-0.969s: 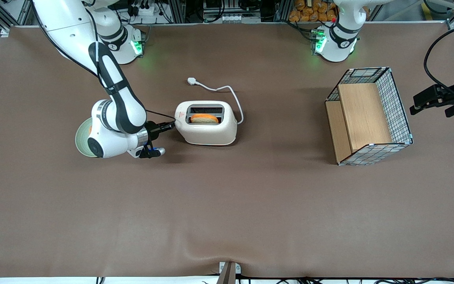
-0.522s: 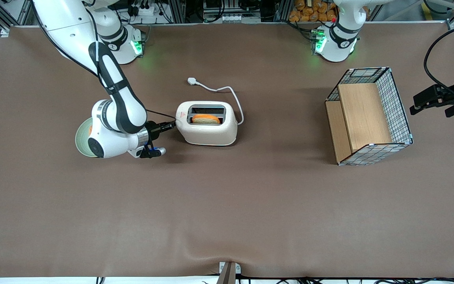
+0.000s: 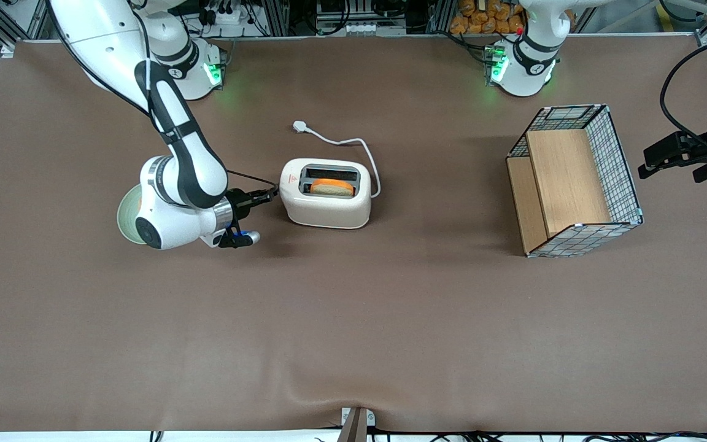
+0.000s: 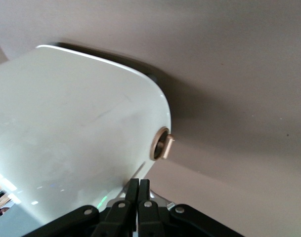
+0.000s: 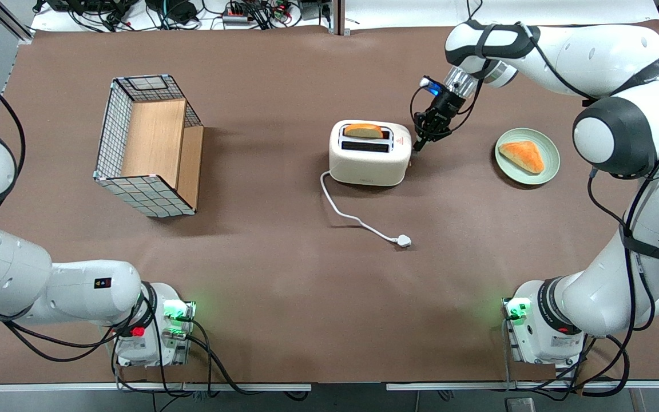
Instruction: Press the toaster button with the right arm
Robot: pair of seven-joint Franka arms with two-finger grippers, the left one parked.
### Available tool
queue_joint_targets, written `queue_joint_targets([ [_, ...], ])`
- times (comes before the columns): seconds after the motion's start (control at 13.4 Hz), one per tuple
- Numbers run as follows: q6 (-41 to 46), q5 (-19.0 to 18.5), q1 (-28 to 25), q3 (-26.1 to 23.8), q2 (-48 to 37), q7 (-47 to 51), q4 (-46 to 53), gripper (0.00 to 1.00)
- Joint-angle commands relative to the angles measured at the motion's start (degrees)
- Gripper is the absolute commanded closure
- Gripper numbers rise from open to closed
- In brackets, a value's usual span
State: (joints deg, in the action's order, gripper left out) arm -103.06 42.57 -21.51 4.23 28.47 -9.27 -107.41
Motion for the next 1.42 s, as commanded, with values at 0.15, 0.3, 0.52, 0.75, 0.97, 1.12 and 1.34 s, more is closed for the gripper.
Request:
queue_joint_targets([
  [0.15,4.87,-2.13,3.66,-0.18,-1.05,1.18,4.04,0.5],
  [0.3,7.07,-3.8,5.42,-0.18,-0.96,1.27,6.85,0.31],
  [0.52,8.4,-6.0,7.53,-0.18,-0.96,1.45,9.58,0.0],
  [0.75,8.4,-11.08,10.25,-0.27,-1.14,1.01,12.48,0.0],
  [0.97,8.14,-17.15,11.84,-0.18,-3.59,1.01,14.95,0.0],
  [1.12,7.96,-23.11,12.2,-0.18,-5.44,1.01,17.22,0.0],
  [1.34,7.7,-35.76,12.63,-0.18,-10.08,0.75,19.52,0.0],
])
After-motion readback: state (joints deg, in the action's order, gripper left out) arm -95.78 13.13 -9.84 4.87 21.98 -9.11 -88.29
